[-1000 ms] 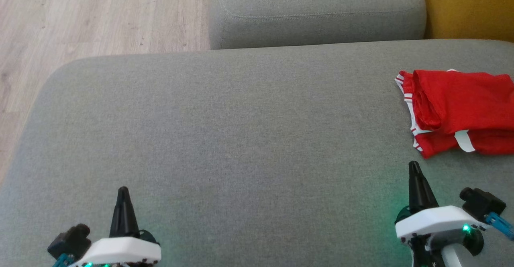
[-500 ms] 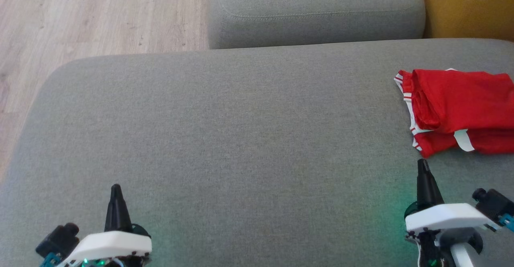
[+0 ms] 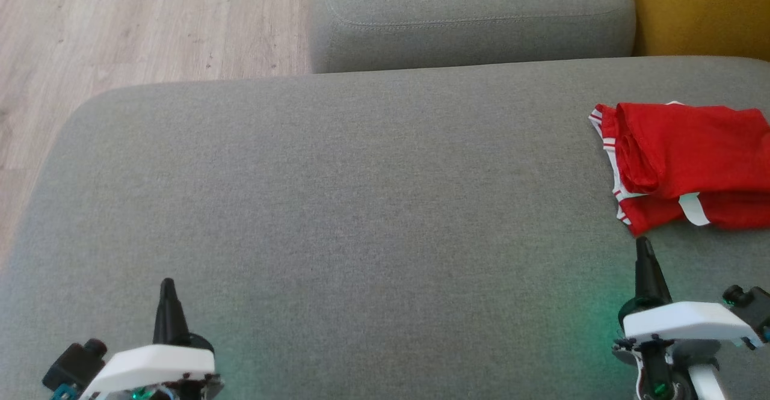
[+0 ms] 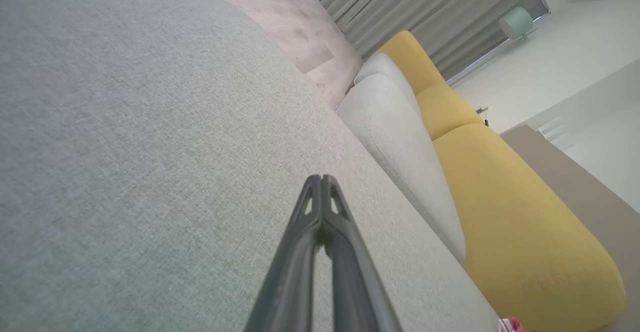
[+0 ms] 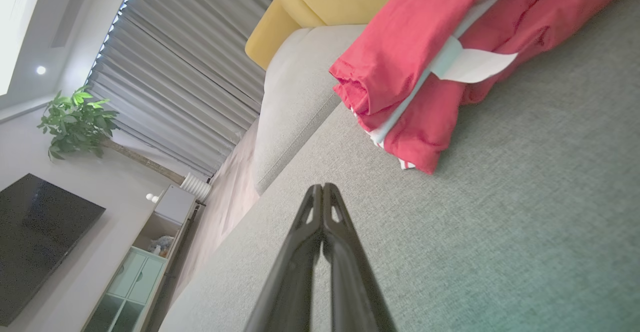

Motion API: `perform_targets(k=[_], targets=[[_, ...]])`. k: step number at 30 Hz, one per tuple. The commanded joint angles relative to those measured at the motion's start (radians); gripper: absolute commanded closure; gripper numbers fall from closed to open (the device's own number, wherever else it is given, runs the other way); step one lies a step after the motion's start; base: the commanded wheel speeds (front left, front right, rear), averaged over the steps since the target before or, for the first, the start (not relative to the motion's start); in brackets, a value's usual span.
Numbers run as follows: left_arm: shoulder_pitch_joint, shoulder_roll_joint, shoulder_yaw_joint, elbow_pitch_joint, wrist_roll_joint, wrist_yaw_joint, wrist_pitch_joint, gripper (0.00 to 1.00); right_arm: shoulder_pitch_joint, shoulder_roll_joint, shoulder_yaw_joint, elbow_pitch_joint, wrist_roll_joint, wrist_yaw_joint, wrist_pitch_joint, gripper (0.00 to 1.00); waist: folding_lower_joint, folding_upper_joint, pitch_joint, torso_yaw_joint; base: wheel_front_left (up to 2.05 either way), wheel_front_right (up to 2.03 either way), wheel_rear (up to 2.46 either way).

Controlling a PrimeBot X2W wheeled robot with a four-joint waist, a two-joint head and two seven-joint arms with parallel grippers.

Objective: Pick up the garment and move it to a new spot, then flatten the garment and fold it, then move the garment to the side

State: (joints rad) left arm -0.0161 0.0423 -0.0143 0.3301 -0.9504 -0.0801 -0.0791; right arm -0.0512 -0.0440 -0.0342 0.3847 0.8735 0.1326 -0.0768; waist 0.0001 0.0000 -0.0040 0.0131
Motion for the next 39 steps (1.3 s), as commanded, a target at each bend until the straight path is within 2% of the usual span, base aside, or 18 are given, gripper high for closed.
perform_targets(k=[1, 39], targets=[[-0.056, 0.004, 0.029, -0.037, -0.029, -0.007, 0.007, 1.0, -0.049, -0.003, 0.005, -0.042, 0.035, -0.001, 0.009, 1.0, -0.0001, 0.0, 0.0, 0.0, 0.0, 0.0, 0.0], [-0.078, 0.006, 0.089, -0.066, -0.408, -0.033, 0.119, 1.0, -0.054, -0.005, -0.046, -0.101, 0.457, -0.002, 0.118, 1.0, -0.0001, 0.0, 0.004, -0.008, 0.0, 0.0, 0.0]])
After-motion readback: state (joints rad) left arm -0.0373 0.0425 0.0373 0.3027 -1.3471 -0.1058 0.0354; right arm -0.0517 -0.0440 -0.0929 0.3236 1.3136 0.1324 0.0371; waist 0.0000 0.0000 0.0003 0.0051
